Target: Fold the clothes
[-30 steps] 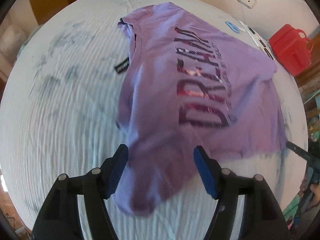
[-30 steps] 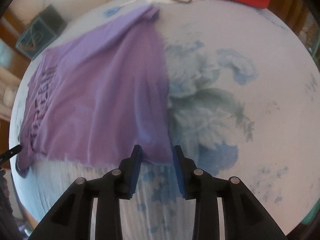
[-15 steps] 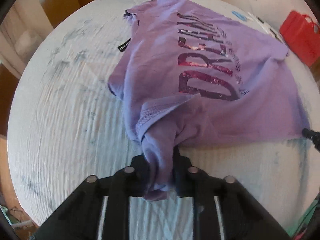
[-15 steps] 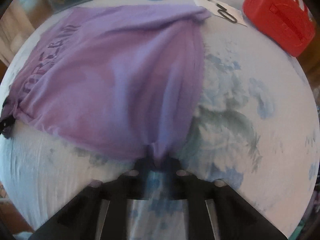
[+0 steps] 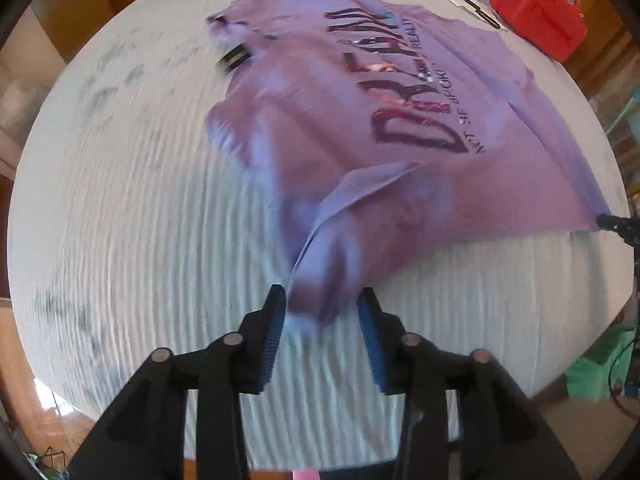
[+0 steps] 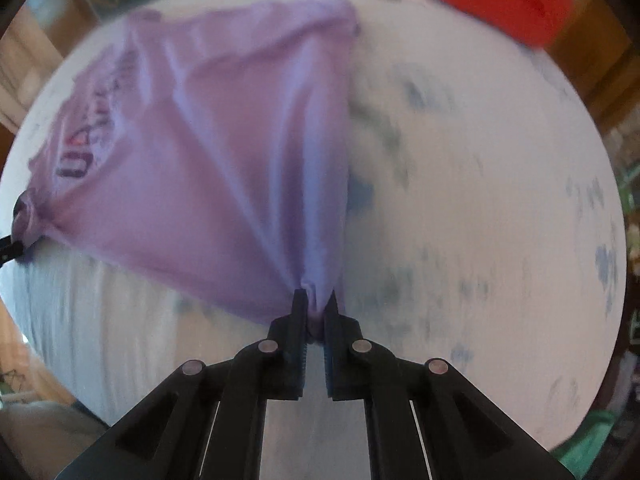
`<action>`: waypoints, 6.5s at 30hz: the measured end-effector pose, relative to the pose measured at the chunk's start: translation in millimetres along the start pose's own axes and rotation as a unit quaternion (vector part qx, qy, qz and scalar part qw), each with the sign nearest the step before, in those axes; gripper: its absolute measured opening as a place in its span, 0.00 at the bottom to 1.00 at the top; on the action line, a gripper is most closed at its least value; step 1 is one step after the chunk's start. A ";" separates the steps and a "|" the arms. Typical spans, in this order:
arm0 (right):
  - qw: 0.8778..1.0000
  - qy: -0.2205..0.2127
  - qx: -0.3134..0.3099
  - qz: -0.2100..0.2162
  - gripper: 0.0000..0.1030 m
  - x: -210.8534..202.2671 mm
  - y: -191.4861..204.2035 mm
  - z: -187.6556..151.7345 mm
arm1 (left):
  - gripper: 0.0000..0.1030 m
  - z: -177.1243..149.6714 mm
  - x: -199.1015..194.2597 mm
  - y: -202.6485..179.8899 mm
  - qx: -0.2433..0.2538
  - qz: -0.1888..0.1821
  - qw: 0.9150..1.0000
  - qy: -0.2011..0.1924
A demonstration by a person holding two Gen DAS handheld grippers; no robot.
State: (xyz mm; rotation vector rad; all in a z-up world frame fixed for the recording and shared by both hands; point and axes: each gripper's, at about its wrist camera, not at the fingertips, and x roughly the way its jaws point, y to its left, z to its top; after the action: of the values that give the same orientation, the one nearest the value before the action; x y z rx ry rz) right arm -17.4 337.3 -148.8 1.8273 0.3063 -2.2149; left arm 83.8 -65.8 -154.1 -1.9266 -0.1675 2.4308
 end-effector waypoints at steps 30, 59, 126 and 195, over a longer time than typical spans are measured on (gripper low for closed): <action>0.997 -0.020 0.064 0.041 0.34 21.6 -13.2 -4.1 | 0.11 67.0 7.0 72.1 -0.142 0.109 0.982 -0.058; 0.997 -0.049 -0.061 0.030 0.66 12.4 17.1 -28.1 | 0.11 2.0 -3.6 -14.7 -0.026 0.069 0.992 -0.103; 0.981 -0.093 0.161 0.061 0.32 -17.0 -42.7 12.0 | 0.23 97.9 -40.1 79.1 -0.034 -0.031 0.998 -0.042; 0.982 -0.074 0.141 0.100 0.33 22.2 -63.2 141.8 | 0.03 162.5 -13.7 40.7 0.058 -0.023 0.998 -0.028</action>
State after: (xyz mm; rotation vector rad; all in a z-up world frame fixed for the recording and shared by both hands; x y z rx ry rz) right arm -173.6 350.5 -143.6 1.7205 -0.2229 -2.3255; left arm -69.5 -117.7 -108.7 -1.7895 -0.0710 2.4086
